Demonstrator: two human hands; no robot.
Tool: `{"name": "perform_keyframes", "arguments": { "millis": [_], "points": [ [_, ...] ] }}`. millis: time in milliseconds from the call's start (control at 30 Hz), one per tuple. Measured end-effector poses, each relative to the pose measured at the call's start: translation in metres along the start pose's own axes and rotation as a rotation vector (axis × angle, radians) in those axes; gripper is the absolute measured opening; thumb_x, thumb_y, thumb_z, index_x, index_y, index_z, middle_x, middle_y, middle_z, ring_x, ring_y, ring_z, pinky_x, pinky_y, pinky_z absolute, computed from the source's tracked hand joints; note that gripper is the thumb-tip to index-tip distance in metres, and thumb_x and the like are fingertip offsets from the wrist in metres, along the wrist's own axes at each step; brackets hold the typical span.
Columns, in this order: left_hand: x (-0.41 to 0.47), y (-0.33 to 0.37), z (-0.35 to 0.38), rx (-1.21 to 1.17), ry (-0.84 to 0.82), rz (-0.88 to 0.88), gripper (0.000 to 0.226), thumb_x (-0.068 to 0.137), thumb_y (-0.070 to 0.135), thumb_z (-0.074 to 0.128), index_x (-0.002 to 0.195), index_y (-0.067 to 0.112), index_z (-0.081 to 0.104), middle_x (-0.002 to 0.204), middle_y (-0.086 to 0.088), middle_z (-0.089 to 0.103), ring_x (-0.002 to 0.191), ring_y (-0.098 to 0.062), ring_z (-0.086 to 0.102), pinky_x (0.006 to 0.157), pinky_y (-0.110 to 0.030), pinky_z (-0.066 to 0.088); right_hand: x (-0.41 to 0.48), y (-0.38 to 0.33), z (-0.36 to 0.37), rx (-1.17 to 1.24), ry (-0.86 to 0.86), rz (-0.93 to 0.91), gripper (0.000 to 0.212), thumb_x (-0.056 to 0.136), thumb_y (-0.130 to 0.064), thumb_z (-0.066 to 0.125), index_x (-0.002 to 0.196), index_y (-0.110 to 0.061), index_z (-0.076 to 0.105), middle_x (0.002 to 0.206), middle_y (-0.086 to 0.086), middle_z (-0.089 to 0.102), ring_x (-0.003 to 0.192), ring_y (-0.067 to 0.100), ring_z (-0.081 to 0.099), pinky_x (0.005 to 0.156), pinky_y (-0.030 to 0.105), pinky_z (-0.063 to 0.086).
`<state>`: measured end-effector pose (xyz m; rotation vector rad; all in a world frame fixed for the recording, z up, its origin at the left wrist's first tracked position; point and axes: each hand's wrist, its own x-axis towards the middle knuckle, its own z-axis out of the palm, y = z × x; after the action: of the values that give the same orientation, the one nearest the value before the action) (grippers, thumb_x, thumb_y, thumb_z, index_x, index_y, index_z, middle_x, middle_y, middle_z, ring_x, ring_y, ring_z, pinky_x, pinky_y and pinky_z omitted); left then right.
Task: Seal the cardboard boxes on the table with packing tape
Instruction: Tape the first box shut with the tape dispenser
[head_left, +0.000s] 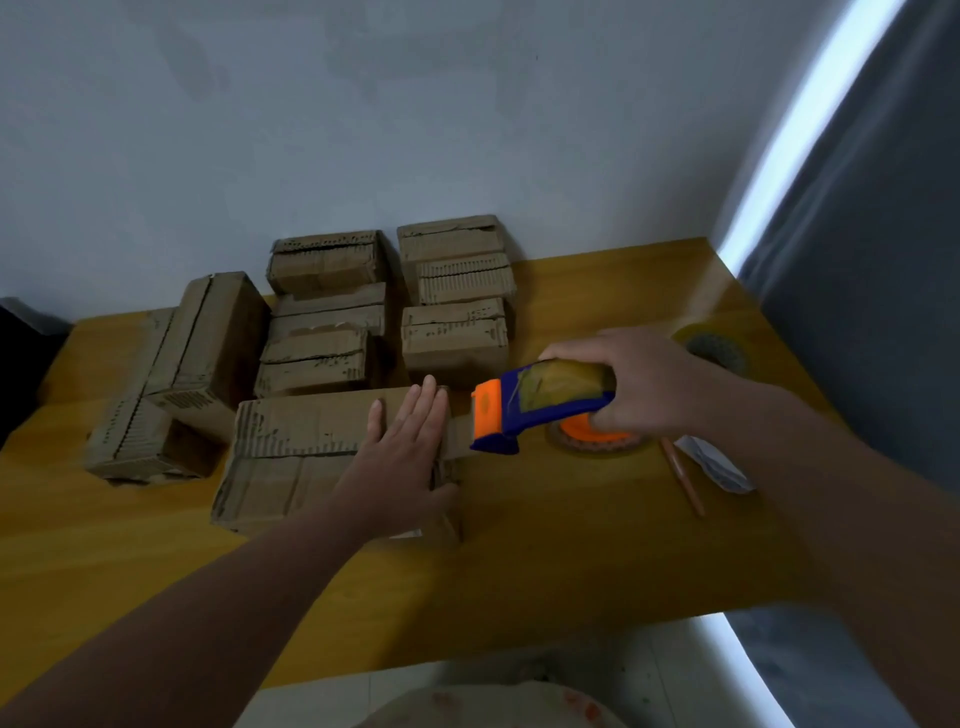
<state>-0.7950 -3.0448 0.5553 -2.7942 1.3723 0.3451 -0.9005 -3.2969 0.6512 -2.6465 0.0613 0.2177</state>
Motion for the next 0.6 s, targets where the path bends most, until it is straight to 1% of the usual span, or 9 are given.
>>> {"name": "perform_keyframes", "arguments": {
  "millis": [67, 167, 300, 367, 433, 467, 533, 600],
  "points": [
    [0.001, -0.001, 0.000, 0.008, 0.004, -0.005, 0.100, 0.066, 0.068, 0.014, 0.142, 0.020, -0.030, 0.151, -0.001, -0.034, 0.139, -0.015, -0.031, 0.111, -0.043, -0.022, -0.001, 0.004, -0.002, 0.020, -0.016, -0.041, 0.062, 0.071, -0.018, 0.074, 0.125, -0.039, 0.053, 0.090, -0.012, 0.056, 0.077, 0.007, 0.057, 0.059, 0.020, 0.040],
    [0.001, 0.001, 0.000, 0.004, 0.000, -0.004, 0.101, 0.066, 0.069, 0.015, 0.142, 0.020, -0.029, 0.150, 0.000, -0.034, 0.139, -0.015, -0.031, 0.110, -0.042, -0.022, -0.003, 0.007, -0.009, -0.002, -0.028, -0.075, 0.060, 0.072, -0.022, 0.074, 0.124, -0.042, 0.053, 0.088, -0.015, 0.051, 0.079, 0.005, 0.054, 0.061, 0.021, 0.038],
    [0.001, 0.001, 0.000, -0.005, 0.011, -0.005, 0.100, 0.068, 0.069, 0.019, 0.143, 0.020, -0.027, 0.151, 0.000, -0.032, 0.139, -0.014, -0.030, 0.110, -0.041, -0.023, -0.008, 0.007, -0.021, -0.017, -0.073, -0.080, 0.057, 0.074, -0.023, 0.075, 0.123, -0.041, 0.053, 0.087, -0.018, 0.049, 0.076, 0.002, 0.052, 0.060, 0.017, 0.037],
    [0.001, 0.003, -0.002, 0.007, -0.001, -0.005, 0.100, 0.068, 0.068, 0.019, 0.142, 0.020, -0.028, 0.150, 0.000, -0.034, 0.138, -0.014, -0.032, 0.109, -0.040, -0.023, -0.007, 0.005, -0.021, -0.030, -0.098, -0.071, 0.048, 0.075, -0.024, 0.073, 0.117, -0.041, 0.056, 0.085, -0.017, 0.050, 0.075, 0.002, 0.051, 0.061, 0.020, 0.041],
    [0.001, 0.005, -0.003, 0.005, -0.007, -0.012, 0.099, 0.068, 0.067, 0.018, 0.141, 0.019, -0.029, 0.149, 0.000, -0.035, 0.138, -0.014, -0.033, 0.110, -0.041, -0.023, -0.002, 0.001, -0.013, -0.065, -0.102, -0.044, 0.037, 0.076, -0.027, 0.070, 0.108, -0.042, 0.058, 0.083, -0.013, 0.054, 0.075, 0.004, 0.053, 0.063, 0.028, 0.050],
    [0.000, 0.006, -0.004, 0.004, -0.008, -0.013, 0.099, 0.068, 0.067, 0.018, 0.141, 0.019, -0.029, 0.148, 0.000, -0.036, 0.138, -0.014, -0.033, 0.111, -0.041, -0.022, 0.001, -0.002, -0.007, -0.094, -0.104, -0.034, 0.031, 0.077, -0.031, 0.069, 0.104, -0.041, 0.058, 0.082, -0.012, 0.056, 0.075, 0.005, 0.054, 0.062, 0.031, 0.051],
    [0.000, 0.007, -0.005, -0.002, -0.005, -0.014, 0.099, 0.068, 0.066, 0.019, 0.142, 0.019, -0.027, 0.149, 0.000, -0.034, 0.139, -0.015, -0.031, 0.113, -0.044, -0.020, 0.009, -0.014, 0.008, -0.156, -0.109, -0.016, 0.021, 0.077, -0.034, 0.067, 0.096, -0.039, 0.057, 0.080, -0.011, 0.055, 0.075, 0.010, 0.054, 0.056, 0.028, 0.045],
    [-0.001, 0.007, -0.006, 0.015, -0.018, -0.020, 0.100, 0.067, 0.067, 0.017, 0.141, 0.018, -0.029, 0.149, -0.002, -0.035, 0.139, -0.016, -0.031, 0.112, -0.043, -0.021, 0.021, -0.032, 0.019, -0.192, -0.132, -0.001, 0.013, 0.079, -0.030, 0.065, 0.089, -0.032, 0.057, 0.080, -0.009, 0.054, 0.075, 0.015, 0.053, 0.054, 0.026, 0.038]
  ]
}}
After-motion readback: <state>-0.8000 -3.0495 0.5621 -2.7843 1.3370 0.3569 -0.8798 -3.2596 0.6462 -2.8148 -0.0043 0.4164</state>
